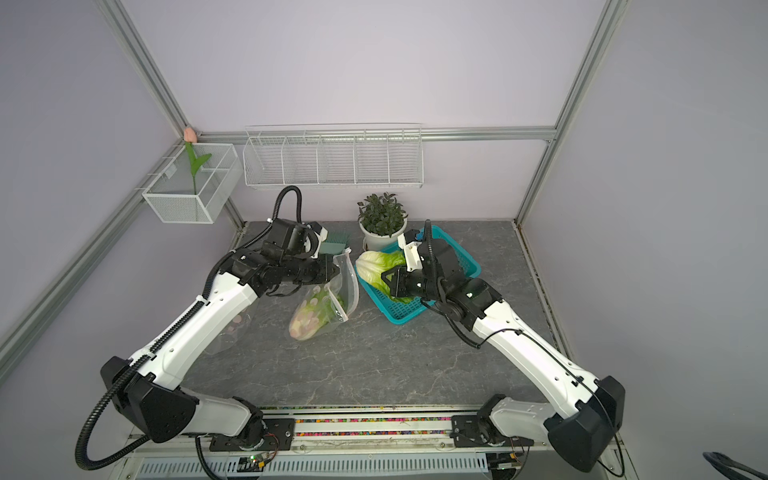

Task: Put the chinese cabbages into a zipper bag and zip it
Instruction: Pick up the Chinese cabbage from the basket, then place the Chinese cabbage in the zipper food storage bag.

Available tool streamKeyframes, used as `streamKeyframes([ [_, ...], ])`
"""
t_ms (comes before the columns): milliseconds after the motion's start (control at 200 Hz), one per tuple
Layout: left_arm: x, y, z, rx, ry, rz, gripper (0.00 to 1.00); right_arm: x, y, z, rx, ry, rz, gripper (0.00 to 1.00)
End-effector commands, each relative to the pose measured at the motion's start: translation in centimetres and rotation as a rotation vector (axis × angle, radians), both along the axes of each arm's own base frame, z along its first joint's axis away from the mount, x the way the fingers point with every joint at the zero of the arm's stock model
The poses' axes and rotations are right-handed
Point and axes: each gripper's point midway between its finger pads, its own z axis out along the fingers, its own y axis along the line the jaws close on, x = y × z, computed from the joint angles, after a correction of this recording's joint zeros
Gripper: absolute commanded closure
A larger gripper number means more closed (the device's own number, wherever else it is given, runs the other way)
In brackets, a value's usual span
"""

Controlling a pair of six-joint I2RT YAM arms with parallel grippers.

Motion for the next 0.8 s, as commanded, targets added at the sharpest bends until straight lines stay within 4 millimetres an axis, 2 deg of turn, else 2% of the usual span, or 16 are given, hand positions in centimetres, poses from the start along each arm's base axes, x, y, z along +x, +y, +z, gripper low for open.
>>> streamKeyframes([
  [0,0.3,0.7,0.7,0.019,-0.013,0.017,1.0,-2.6,1.0,0.2,0.021,0.044,0.108,0.93],
  [120,0.3,0.5,0.8,0.005,-0.008,0.015,1.0,-3.8,3.3,1.0,0.083,0.067,0.183,0.93],
  [245,0.3,0.6,0.8,0.013,-0.01,0.023,1.0,-4.4,5.0,0.1,0.102,0.099,0.233,0.93],
  [315,0.3,0.8,0.8,0.02,-0.01,0.027,1.0,-4.4,5.3,-1.1,0.084,0.113,0.241,0.93],
  [390,0.2,0.9,1.0,0.02,-0.012,0.027,1.0,-4.3,5.4,-4.1,0.017,0.165,0.241,0.93],
  [440,0.1,0.8,1.3,0.012,-0.014,0.019,0.95,-4.0,5.3,-5.5,-0.024,0.178,0.234,0.93],
  [540,-0.5,0.7,1.1,0.016,0.004,-0.006,0.88,-3.7,5.5,-5.7,-0.028,0.165,0.232,0.93],
  [660,-1.0,1.2,-0.7,0.08,0.049,-0.032,0.88,-3.3,5.8,-5.0,-0.017,0.138,0.234,0.93],
  [740,-1.4,1.2,-1.4,0.096,0.071,-0.053,0.89,-3.4,6.0,-5.4,-0.017,0.148,0.244,0.93],
  [795,-1.5,1.1,-1.4,0.093,0.076,-0.061,0.85,-3.4,6.1,-5.9,-0.02,0.159,0.244,0.93],
])
